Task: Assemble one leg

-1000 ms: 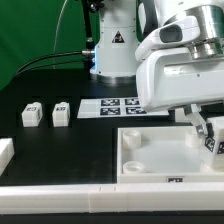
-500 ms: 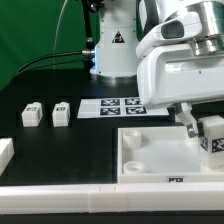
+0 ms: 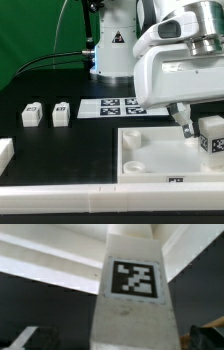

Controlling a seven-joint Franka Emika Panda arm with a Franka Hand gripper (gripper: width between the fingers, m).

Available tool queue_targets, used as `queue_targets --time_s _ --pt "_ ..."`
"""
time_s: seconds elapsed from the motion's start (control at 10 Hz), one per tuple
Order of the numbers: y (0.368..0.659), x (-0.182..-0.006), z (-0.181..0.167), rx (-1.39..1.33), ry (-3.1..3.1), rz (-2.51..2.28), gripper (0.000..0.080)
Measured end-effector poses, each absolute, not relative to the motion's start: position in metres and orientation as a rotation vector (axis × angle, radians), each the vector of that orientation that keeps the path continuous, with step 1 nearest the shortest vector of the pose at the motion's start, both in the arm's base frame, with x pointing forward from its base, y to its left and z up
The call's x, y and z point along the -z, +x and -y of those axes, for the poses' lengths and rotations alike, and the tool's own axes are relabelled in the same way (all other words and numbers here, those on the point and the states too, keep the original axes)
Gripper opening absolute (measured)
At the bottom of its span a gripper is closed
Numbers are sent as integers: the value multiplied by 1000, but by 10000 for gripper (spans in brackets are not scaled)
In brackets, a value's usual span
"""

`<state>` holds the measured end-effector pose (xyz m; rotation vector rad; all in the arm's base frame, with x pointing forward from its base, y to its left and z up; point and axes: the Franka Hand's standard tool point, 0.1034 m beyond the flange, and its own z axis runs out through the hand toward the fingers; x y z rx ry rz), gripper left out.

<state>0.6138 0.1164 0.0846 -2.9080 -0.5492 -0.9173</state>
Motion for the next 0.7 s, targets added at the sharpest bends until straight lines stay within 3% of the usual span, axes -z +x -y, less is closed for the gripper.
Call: queue_targets --time_s 0.7 --pt "622 -94 -110 869 -2926 547 648"
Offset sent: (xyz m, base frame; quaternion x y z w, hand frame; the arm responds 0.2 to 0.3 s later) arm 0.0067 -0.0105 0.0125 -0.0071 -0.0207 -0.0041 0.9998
